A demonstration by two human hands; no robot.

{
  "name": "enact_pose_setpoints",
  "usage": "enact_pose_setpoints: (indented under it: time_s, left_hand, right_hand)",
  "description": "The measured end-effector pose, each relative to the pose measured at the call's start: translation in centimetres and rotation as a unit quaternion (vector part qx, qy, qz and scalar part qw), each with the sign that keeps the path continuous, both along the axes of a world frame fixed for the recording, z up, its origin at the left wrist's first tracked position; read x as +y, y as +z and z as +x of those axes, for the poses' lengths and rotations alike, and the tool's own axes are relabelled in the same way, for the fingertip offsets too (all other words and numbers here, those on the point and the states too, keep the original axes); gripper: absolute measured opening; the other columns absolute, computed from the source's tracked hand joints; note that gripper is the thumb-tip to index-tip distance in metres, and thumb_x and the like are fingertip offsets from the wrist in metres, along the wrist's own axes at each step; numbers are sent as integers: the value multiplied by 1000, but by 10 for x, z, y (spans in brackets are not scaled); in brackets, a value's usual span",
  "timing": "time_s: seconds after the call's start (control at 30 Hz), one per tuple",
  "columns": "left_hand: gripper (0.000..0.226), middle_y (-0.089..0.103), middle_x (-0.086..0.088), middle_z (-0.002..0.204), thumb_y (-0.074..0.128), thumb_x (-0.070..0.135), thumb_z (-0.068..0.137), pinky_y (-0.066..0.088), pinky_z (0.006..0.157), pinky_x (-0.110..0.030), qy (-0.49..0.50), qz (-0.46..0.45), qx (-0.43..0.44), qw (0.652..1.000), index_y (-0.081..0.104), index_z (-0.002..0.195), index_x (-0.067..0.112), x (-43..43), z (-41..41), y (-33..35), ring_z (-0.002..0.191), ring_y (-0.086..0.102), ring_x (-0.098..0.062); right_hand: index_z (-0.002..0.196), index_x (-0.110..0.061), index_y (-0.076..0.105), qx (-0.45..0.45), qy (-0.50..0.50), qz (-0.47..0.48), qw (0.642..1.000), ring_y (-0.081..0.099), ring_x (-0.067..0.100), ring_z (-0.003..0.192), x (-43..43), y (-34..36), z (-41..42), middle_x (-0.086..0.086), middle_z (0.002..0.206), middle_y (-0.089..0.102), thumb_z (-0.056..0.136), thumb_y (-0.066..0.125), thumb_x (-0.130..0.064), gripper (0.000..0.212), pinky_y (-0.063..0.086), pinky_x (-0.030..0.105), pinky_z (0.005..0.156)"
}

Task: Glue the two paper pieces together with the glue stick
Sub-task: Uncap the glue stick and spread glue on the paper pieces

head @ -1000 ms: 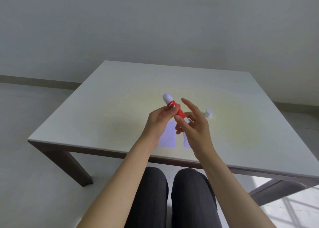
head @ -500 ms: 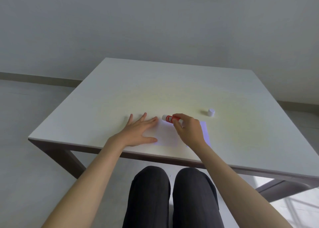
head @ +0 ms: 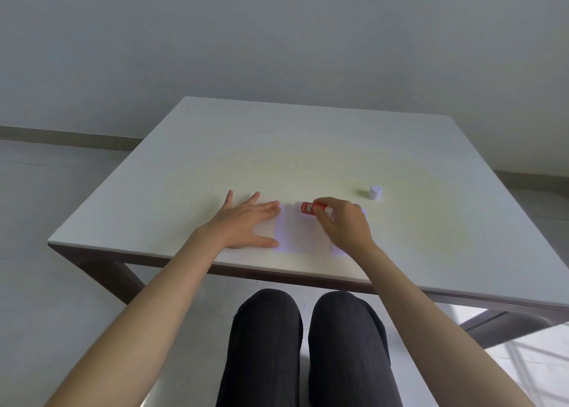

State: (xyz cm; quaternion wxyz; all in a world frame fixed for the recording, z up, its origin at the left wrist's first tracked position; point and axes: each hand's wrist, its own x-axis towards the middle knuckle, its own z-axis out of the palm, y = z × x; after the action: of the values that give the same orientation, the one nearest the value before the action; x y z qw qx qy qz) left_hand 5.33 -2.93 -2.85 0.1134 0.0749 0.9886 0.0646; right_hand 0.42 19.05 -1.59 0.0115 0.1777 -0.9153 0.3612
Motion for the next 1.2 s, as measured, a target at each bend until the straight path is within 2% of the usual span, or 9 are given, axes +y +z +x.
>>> enact_pose_setpoints:
  time_s: [0.2,0.33,0.5,0.57,0.63,0.7,0.87,1.03,1.2]
  left_hand:
    - [88,6,26,156,47,75,73,-12,112,-62,16,10,-19,1000,18,147,37,1,-4,2,147,-6,-11]
    - [84,7,24,157,48,71,76,-9,111,-64,14,3,-17,1000,19,147,36,2,-3,5,147,-5,-12]
    - [86,6,24,157,49,72,75,-8,111,-65,19,9,-24,999,18,147,36,4,-3,6,148,-4,-13]
    - [85,5,24,157,50,70,77,-8,111,-66,21,15,-26,999,18,148,35,4,-2,5,148,-4,-13]
    - [83,5,23,157,50,68,78,-8,111,-66,22,18,-29,999,18,148,34,4,-2,6,148,-4,-13]
    - [83,4,23,158,50,67,78,-8,111,-66,23,19,-31,999,18,148,34,5,-2,6,148,-4,-13]
    - [85,4,22,158,50,68,78,-7,111,-67,23,17,-33,999,17,148,34,5,-1,6,148,-4,-14]
    - [82,3,22,158,51,65,79,-6,110,-67,28,20,-37,999,17,148,34,6,-1,7,148,-4,-13]
    - [84,4,22,158,51,66,79,-6,110,-67,27,23,-39,999,17,148,34,7,-1,8,148,-3,-14]
  right_hand:
    - [96,-26,72,-13,123,3,992,47,15,49,3,-6,23,6,58,62,88,55,-34,21,46,33,60]
    - [101,-20,72,-8,-21,-22,1000,50,20,60,8,-4,5,-8,52,52,90,56,-29,22,37,26,59]
    - [91,-27,73,-36,131,-20,991,44,11,44,17,-6,27,0,49,56,86,57,-34,18,36,22,50]
    - [91,-24,74,-39,91,-23,995,45,10,43,24,-5,20,-7,45,56,87,58,-31,18,34,20,49]
    - [99,-19,73,-15,-2,-22,1000,53,14,54,26,-5,12,-3,60,65,89,57,-29,21,37,24,55]
    - [105,-19,71,7,-3,-10,1000,58,22,63,26,-7,14,10,73,69,90,57,-31,23,43,27,62]
    - [92,-29,74,-63,129,-16,990,41,10,45,38,-3,25,18,68,68,86,58,-31,18,37,15,50]
    - [98,-18,74,-36,6,-17,999,41,15,50,37,2,15,22,75,69,89,57,-24,20,32,23,51]
    - [68,-34,71,-73,59,-42,995,26,12,43,42,2,29,13,50,46,78,58,-31,17,23,19,43]
